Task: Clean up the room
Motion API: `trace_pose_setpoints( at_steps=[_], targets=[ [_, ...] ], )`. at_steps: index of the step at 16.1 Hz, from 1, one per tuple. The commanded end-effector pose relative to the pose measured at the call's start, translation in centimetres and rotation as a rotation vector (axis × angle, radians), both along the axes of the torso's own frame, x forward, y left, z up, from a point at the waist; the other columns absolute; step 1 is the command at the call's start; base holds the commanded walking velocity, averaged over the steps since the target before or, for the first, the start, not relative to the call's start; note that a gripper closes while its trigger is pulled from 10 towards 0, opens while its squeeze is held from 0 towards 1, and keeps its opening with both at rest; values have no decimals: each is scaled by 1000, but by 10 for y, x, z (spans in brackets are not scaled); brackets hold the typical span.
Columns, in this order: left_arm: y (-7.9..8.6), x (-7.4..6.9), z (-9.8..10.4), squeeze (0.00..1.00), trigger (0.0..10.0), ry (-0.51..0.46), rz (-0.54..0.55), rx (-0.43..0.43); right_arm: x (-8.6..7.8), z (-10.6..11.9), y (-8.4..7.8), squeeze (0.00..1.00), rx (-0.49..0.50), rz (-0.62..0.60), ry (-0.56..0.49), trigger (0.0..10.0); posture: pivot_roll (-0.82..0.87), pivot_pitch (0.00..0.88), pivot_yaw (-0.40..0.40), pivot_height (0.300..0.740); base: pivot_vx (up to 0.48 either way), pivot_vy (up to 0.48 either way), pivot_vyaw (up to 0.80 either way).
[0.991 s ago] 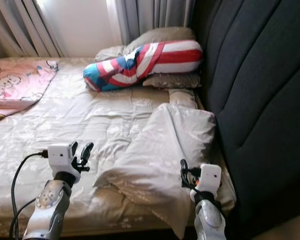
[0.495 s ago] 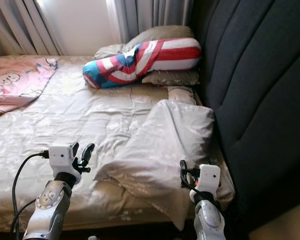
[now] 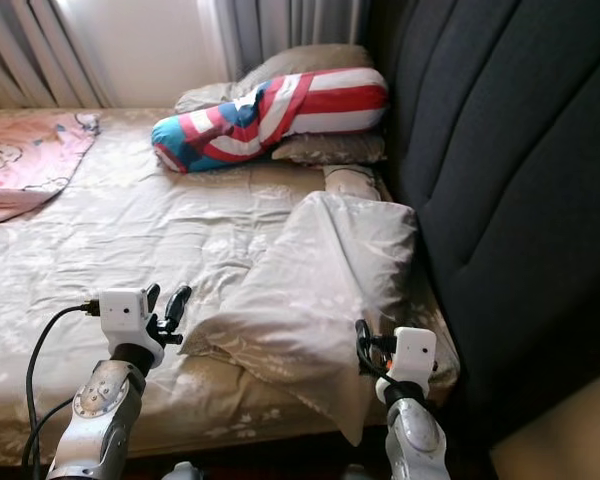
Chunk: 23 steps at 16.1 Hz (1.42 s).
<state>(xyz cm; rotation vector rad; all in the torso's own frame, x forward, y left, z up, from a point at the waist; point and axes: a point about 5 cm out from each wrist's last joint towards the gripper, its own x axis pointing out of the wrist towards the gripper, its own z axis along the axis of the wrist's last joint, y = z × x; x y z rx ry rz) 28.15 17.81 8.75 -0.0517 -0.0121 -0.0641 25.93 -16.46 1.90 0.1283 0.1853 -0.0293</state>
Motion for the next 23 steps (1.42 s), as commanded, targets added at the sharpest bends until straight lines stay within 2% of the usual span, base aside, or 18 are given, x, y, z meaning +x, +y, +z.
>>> trace_pose_setpoints(
  at_steps=[1, 8, 10, 23],
  targets=[
    [-2, 0, 3, 0, 10000, -8, -10, 1, 0, 0, 0, 0, 0, 1, 2, 10000, -41, 17, -27, 662, 0, 0, 0],
    [-2, 0, 3, 0, 10000, -1, -12, 7, 1, -2, 2, 0, -2, 10, 32, 10000, -41, 24, -26, 662, 0, 0, 0],
    [-2, 0, 3, 0, 10000, -1, -11, 7, 1, 0, 3, 0, 9, 13, 4, 10000, -41, 24, -26, 644, 0, 0, 0],
    [-2, 5, 6, 0, 10000, -4, -14, 5, 6, 3, 7, 0, 17, 51, -1, 10000, -38, 49, -18, 644, 0, 0, 0]
  ],
)
